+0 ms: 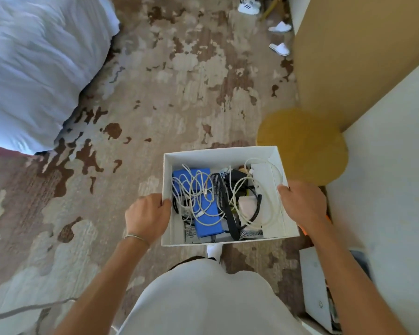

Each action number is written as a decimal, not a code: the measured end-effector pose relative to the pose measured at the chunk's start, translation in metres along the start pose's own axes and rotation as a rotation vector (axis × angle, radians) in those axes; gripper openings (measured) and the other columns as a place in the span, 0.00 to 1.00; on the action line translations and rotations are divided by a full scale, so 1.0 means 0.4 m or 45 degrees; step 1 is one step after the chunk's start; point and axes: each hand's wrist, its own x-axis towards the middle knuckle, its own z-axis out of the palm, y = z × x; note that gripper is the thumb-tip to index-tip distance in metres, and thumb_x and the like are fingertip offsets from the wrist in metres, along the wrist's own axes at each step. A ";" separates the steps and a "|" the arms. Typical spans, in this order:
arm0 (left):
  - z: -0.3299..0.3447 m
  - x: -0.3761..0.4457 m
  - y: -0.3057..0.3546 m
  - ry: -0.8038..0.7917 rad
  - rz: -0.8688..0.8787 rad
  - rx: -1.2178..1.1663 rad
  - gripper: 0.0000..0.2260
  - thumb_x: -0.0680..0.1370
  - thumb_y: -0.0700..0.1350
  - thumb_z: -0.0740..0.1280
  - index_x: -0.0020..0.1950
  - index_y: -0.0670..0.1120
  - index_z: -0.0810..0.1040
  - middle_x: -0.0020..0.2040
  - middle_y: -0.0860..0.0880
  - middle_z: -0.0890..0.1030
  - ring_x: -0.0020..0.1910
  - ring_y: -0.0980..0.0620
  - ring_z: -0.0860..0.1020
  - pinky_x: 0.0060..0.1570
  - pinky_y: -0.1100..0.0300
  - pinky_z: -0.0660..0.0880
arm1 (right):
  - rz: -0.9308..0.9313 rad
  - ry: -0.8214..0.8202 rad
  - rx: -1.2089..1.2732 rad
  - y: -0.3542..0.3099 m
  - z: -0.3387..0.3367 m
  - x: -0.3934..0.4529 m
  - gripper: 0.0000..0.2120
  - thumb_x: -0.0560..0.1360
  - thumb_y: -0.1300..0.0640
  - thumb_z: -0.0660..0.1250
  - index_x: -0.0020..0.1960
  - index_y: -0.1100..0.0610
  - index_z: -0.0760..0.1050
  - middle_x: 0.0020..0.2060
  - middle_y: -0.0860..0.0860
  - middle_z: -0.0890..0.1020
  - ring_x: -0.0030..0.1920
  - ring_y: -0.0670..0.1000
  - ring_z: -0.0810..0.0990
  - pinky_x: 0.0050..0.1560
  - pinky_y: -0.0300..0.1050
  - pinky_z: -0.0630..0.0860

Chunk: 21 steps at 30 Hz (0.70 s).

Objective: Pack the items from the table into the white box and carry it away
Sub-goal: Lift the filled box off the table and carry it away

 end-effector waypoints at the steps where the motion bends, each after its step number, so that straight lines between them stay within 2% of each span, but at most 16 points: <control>1: 0.005 0.031 0.030 -0.012 0.017 0.001 0.18 0.78 0.49 0.61 0.29 0.45 0.70 0.27 0.48 0.74 0.27 0.48 0.73 0.28 0.59 0.66 | 0.023 0.009 0.034 0.013 -0.009 0.018 0.22 0.80 0.52 0.62 0.29 0.57 0.64 0.26 0.53 0.71 0.27 0.54 0.69 0.34 0.49 0.70; 3: 0.015 0.092 0.087 -0.030 0.058 0.005 0.18 0.78 0.49 0.62 0.29 0.45 0.69 0.27 0.48 0.75 0.27 0.47 0.73 0.28 0.60 0.66 | 0.082 0.024 0.092 0.040 -0.024 0.052 0.23 0.80 0.53 0.63 0.29 0.56 0.63 0.25 0.53 0.71 0.27 0.54 0.70 0.34 0.49 0.70; 6: 0.031 0.175 0.176 -0.061 0.148 0.037 0.19 0.78 0.49 0.61 0.28 0.45 0.68 0.28 0.47 0.75 0.27 0.47 0.74 0.29 0.59 0.68 | 0.191 0.024 0.091 0.092 -0.037 0.102 0.21 0.81 0.52 0.61 0.31 0.57 0.66 0.27 0.54 0.73 0.29 0.54 0.73 0.34 0.49 0.71; 10: 0.057 0.263 0.298 -0.086 0.238 0.071 0.19 0.79 0.49 0.61 0.29 0.46 0.68 0.27 0.48 0.73 0.27 0.47 0.73 0.30 0.58 0.68 | 0.297 0.082 0.071 0.160 -0.062 0.180 0.19 0.81 0.51 0.61 0.34 0.59 0.72 0.30 0.54 0.76 0.28 0.48 0.68 0.30 0.43 0.60; 13: 0.083 0.316 0.382 -0.110 0.283 0.083 0.18 0.79 0.49 0.61 0.29 0.46 0.68 0.28 0.48 0.73 0.27 0.48 0.72 0.28 0.59 0.66 | 0.371 0.084 0.057 0.213 -0.077 0.236 0.18 0.82 0.50 0.60 0.40 0.62 0.77 0.32 0.55 0.78 0.28 0.47 0.65 0.31 0.44 0.62; 16: 0.115 0.369 0.465 -0.134 0.315 0.121 0.18 0.78 0.50 0.61 0.30 0.46 0.69 0.29 0.49 0.73 0.27 0.51 0.70 0.28 0.60 0.61 | 0.435 0.074 0.068 0.269 -0.091 0.294 0.18 0.82 0.50 0.60 0.40 0.61 0.77 0.31 0.54 0.76 0.28 0.45 0.65 0.31 0.42 0.60; 21: 0.179 0.441 0.618 -0.168 0.315 0.154 0.18 0.78 0.50 0.61 0.29 0.47 0.66 0.29 0.49 0.72 0.30 0.46 0.72 0.31 0.58 0.65 | 0.448 0.047 0.116 0.375 -0.105 0.408 0.19 0.82 0.50 0.59 0.38 0.59 0.75 0.33 0.54 0.79 0.31 0.48 0.71 0.33 0.44 0.65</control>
